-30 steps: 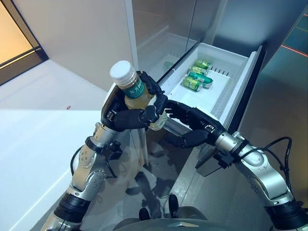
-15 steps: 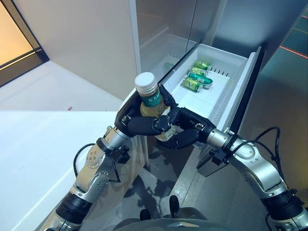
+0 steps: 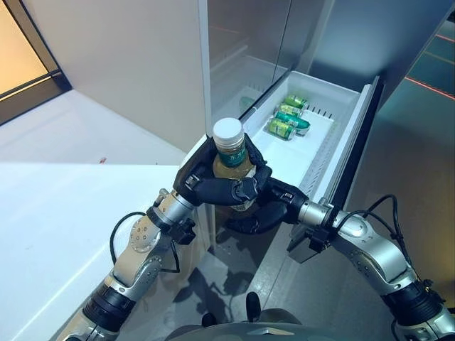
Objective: Put drinks into fridge and close the fridge
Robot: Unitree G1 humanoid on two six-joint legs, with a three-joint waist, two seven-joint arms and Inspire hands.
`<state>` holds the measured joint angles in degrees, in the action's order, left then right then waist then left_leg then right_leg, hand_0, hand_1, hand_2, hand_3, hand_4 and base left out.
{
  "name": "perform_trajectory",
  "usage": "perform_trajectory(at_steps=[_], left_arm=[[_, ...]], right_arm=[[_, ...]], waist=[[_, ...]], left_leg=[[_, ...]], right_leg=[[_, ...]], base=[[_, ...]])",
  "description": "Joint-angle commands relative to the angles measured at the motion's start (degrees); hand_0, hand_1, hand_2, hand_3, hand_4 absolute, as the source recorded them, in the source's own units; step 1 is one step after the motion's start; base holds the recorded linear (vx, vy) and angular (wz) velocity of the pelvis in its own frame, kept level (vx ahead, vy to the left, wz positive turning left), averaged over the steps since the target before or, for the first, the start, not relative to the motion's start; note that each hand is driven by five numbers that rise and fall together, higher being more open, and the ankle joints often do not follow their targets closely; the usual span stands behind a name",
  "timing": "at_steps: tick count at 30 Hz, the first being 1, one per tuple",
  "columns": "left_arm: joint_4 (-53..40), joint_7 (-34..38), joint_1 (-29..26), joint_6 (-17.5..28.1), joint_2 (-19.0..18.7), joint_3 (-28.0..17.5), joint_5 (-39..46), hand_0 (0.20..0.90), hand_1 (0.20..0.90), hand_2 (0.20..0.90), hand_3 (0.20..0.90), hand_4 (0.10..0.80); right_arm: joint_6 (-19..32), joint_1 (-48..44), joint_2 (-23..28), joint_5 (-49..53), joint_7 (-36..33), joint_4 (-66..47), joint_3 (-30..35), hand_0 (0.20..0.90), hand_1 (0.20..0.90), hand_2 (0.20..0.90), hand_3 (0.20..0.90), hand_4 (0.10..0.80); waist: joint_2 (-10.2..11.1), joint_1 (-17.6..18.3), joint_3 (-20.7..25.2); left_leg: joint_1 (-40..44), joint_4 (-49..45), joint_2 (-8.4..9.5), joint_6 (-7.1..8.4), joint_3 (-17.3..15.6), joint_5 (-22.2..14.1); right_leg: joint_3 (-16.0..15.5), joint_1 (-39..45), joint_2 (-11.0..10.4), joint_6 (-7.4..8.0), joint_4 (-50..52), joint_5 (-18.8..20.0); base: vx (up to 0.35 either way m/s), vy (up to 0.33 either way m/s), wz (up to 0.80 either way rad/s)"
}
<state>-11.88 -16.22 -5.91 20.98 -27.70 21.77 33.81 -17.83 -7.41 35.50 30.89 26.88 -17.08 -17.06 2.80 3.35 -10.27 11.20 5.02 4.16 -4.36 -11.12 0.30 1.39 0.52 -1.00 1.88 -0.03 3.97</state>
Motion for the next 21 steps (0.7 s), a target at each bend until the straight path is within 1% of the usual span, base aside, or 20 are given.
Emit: perform_trajectory(at_steps=[1, 5, 8, 13, 17, 21], left_arm=[[-1.65, 1.63, -9.99, 10.81, 3.12, 0.18, -0.25, 0.300, 0.300, 0.300, 0.200, 0.100], [-0.91, 3.08, -10.12, 10.99, 2.62, -0.14, -1.14, 0.300, 0.300, 0.300, 0.200, 0.100], [0.05, 3.88, -10.45, 9.91, 2.63, -0.20, -0.80, 0.300, 0.300, 0.300, 0.200, 0.100], [1.44, 3.29, -9.91, 7.97, 3.46, 0.28, -0.90, 0.300, 0.300, 0.300, 0.200, 0.100], [2.67, 2.08, -9.49, 7.52, 3.98, 0.65, -0.38, 0.300, 0.300, 0.300, 0.200, 0.100], [3.02, 0.40, -9.09, 7.07, 4.77, 1.11, 0.59, 0.300, 0.300, 0.300, 0.200, 0.100]], right_arm=[[3.83, -4.90, -0.29, 3.00, 2.41, -0.13, 2.13, 0.900, 0.900, 0.900, 0.900, 0.800], [3.02, -5.15, 0.05, 2.96, 3.35, 0.25, 2.07, 0.900, 0.900, 0.900, 0.900, 0.800], [3.58, -5.28, 0.05, 3.33, 3.78, 0.74, 2.18, 0.900, 0.900, 0.900, 0.900, 0.800], [5.22, -5.11, -0.59, 3.49, 2.58, 0.63, 2.75, 0.900, 0.900, 0.900, 0.900, 0.800], [6.12, -5.42, -0.74, 4.68, 1.44, 0.55, 3.58, 0.900, 0.900, 0.900, 0.900, 0.800], [4.81, -5.78, -1.37, 7.21, -0.07, 0.79, 4.31, 0.900, 0.900, 0.900, 0.900, 0.800]], waist=[[-0.49, -0.54, 6.41], [-0.52, -0.54, 6.57], [-0.52, -0.44, 6.66], [-0.61, -0.31, 6.59], [-0.59, -0.20, 6.53], [-0.58, -0.10, 6.47]], left_leg=[[-3.48, -2.47, 1.03, -0.08, 7.31, -5.11], [-3.54, -2.48, 0.93, 0.02, 7.10, -5.02], [-3.49, -2.50, 0.87, 0.06, 7.02, -5.08], [-3.49, -2.56, 0.61, 0.15, 6.45, -5.09], [-3.39, -2.57, 0.49, 0.15, 5.96, -5.22], [-3.43, -2.68, 0.49, 0.07, 6.02, -5.32]], right_leg=[[-2.60, 0.61, -1.75, 4.10, 5.52, -6.11], [-2.78, 0.74, -1.75, 4.04, 5.34, -6.09], [-2.85, 0.81, -1.74, 4.05, 5.26, -6.11], [-3.21, 1.02, -1.77, 4.03, 4.97, -6.04], [-3.42, 1.17, -1.79, 4.06, 4.83, -6.03], [-3.10, 1.21, -1.60, 4.01, 4.83, -6.08]], base=[[0.000, 0.000, 0.00], [0.000, 0.000, 0.00], [0.000, 0.000, 0.00], [0.000, 0.000, 0.00], [0.000, 0.000, 0.00], [0.000, 0.000, 0.00]])
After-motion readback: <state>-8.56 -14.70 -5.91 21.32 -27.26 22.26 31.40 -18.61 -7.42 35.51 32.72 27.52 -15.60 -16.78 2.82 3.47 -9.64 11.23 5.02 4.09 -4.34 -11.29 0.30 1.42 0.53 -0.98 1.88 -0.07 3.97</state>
